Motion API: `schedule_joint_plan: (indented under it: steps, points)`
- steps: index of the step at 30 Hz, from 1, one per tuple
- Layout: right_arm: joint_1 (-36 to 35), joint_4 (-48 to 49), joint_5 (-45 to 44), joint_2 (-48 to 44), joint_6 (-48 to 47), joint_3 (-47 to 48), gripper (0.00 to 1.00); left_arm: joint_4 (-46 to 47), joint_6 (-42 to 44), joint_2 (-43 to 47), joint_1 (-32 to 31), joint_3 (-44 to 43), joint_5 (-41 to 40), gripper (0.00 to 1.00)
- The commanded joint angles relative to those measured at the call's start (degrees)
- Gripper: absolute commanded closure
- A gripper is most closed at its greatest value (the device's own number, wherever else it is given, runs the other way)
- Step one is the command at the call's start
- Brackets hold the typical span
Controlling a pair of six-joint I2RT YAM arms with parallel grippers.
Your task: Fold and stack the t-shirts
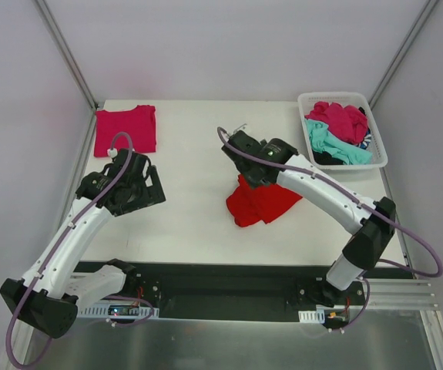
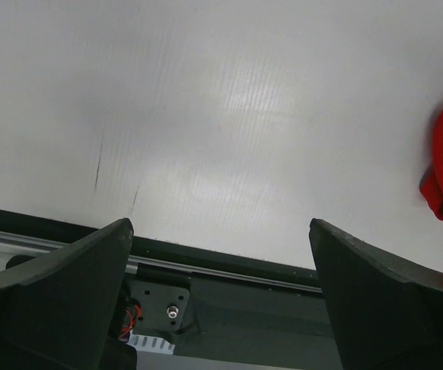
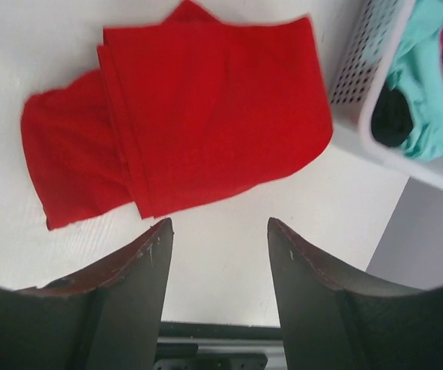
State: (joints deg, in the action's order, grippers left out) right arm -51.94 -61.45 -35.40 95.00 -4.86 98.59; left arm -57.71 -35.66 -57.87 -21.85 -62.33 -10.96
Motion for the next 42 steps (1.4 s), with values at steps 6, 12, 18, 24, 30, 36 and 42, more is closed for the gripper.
schedule_joint_plan:
  steps: [6, 12, 18, 24, 30, 36, 42]
  points:
    - [-4.30, 4.50, 2.79, 1.76, 9.17, -11.49, 0.62, 0.94, -1.34, -1.11, -1.71, 1.15, -1.26, 0.01]
    - [-8.34, 4.59, 3.85, 8.60, 10.49, -7.63, 0.64, 0.94, -1.25, -0.67, -1.88, 1.06, -1.69, 0.01]
    - [-9.67, 7.38, 5.51, 12.40, 9.53, -6.30, 0.66, 0.94, -1.25, 0.03, -1.88, 1.24, -1.69, 0.01]
    - [-6.25, 10.91, 8.50, 11.35, 7.59, -9.63, 0.67, 0.23, -0.90, 0.47, -1.88, 0.63, -2.66, 0.01]
    - [-3.70, 12.31, 9.82, 12.75, 6.09, -9.99, 0.68, -0.38, 1.47, -1.46, 2.15, -0.52, -2.77, 0.01]
    - [-0.36, 15.13, 12.37, 13.19, 5.13, -12.72, 0.69, 0.23, 4.19, -1.11, 6.19, -0.78, -1.70, 0.01]
    - [1.67, 16.63, 15.00, 16.00, 5.21, -12.54, 0.72, 1.81, 4.55, -1.02, 7.61, 2.21, 0.24, 0.01]
